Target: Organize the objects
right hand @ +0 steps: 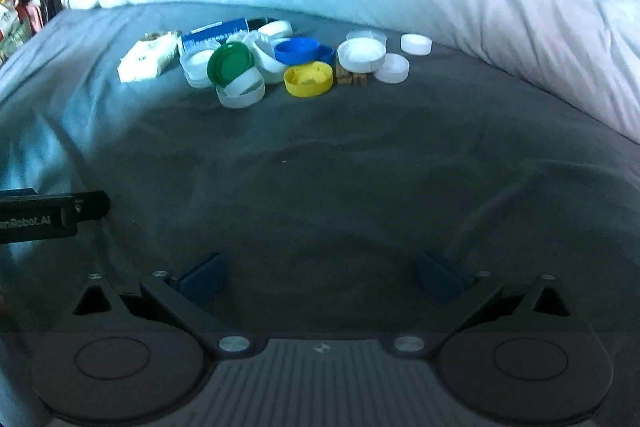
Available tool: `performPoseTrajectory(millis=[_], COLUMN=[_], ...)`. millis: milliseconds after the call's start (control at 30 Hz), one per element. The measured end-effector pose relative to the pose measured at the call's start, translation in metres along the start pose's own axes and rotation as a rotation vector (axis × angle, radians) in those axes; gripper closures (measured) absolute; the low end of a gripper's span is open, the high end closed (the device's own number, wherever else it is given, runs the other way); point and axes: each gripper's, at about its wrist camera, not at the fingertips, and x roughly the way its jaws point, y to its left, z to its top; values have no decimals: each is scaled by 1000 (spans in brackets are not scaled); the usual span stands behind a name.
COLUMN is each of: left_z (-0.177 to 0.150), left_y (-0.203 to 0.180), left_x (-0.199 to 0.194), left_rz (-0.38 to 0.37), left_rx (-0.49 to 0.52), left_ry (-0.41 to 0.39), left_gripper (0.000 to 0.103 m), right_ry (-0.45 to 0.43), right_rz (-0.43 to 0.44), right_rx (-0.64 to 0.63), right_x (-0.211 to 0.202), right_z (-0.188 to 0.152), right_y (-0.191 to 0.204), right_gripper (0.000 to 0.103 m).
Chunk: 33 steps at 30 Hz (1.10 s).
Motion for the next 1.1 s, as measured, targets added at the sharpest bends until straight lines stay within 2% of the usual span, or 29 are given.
performPoseTrajectory(millis=[267,500,1100], left_z=[7,7,10], left_y=[2,-3,0], left_x=[6,8,8], left_rz=[-9,11,1], left_rx=[-13,-5,-20], left_ry=[34,33,34], left_gripper=[0,0,0], right_ry=[7,11,5], right_rz=[-8,-3,3], right_rx=[28,30,24], right_x=[4,5,5], right_z=[6,8,9], right_y=[-1,-1,0], right_gripper=[0,0,0])
